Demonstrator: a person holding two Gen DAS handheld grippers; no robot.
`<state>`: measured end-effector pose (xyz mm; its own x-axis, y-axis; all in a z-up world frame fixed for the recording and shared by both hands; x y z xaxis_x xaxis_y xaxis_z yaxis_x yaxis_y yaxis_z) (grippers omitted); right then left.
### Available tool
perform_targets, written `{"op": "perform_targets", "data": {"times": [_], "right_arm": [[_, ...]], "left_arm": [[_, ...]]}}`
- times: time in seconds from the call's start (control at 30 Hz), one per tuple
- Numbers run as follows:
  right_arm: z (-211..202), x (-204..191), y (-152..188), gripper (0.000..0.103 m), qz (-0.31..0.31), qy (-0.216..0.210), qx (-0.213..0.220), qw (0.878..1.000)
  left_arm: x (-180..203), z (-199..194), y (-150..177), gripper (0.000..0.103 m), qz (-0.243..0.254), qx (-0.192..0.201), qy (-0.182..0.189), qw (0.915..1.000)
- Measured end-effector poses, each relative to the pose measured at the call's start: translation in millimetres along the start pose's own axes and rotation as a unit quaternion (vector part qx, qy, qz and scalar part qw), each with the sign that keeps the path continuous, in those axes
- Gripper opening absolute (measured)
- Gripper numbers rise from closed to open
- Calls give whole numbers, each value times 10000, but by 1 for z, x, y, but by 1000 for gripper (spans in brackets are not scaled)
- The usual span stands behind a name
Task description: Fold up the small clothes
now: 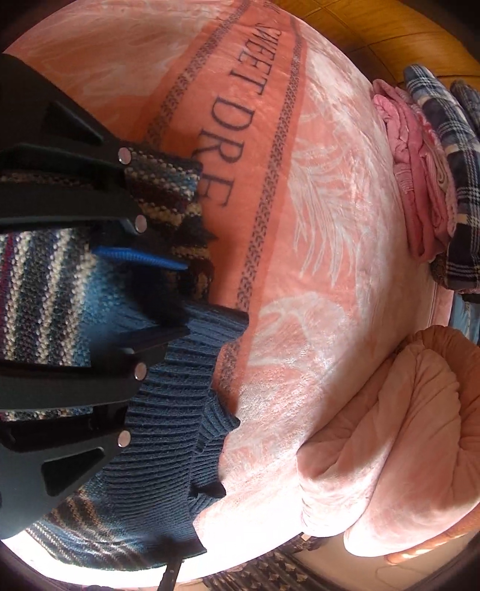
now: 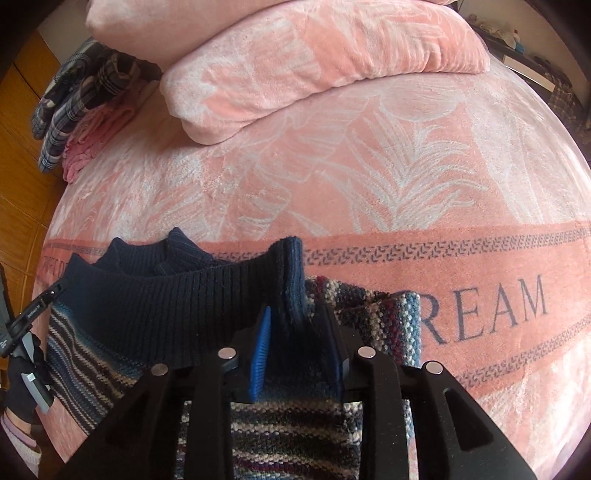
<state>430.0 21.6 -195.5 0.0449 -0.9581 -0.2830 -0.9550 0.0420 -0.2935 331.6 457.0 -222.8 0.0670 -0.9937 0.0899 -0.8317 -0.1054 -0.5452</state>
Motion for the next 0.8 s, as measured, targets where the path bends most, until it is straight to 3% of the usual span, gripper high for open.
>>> {"op": "perform_targets", "data": {"times": [0.1,0.23,0.43,0.47,0.5,0.53,0.57,0.7,0.8], "right_arm": [[-28,11,13,37,159,-266,110,9995],[-59,29,54,49,97,-351,29,9993],[-58,58,128,52,50,-208,-531,9984],[-53,62,137,51,28,-114,-612,9981],[-48,63,144,41,18,-97,-695,9975],[-45,62,150,31,45,-227,-783,9967],[-44,60,153,12,113,-407,-859,9954],[-61,56,148,12,123,-494,-570,9971],[-60,66,150,12,279,-424,-618,9968]], "left_arm": [[1,-32,3,30,179,263,-104,9994],[18,-80,16,40,432,615,19,9972],[51,-97,65,45,477,295,488,9972],[55,-94,74,45,448,195,524,9974],[59,-90,81,45,424,94,563,9975],[62,-87,88,45,394,3,600,9974],[65,-82,94,45,349,-110,621,9974],[70,-68,112,45,353,-441,644,9963],[70,-61,118,45,386,-544,607,9959]]}}
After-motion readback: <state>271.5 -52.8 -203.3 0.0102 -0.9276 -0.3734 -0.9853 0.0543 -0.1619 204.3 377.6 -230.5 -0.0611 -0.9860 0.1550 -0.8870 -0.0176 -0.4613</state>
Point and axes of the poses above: each gripper's, at about its wrist camera, not at the fingertips, and z roughly the way its jaws point, x to its right, y to its underside, the point moved 7 cm from there along z, roughly the way its jaws point, and after that the axes turned 10 degrees about z, right-handed, at the moved point
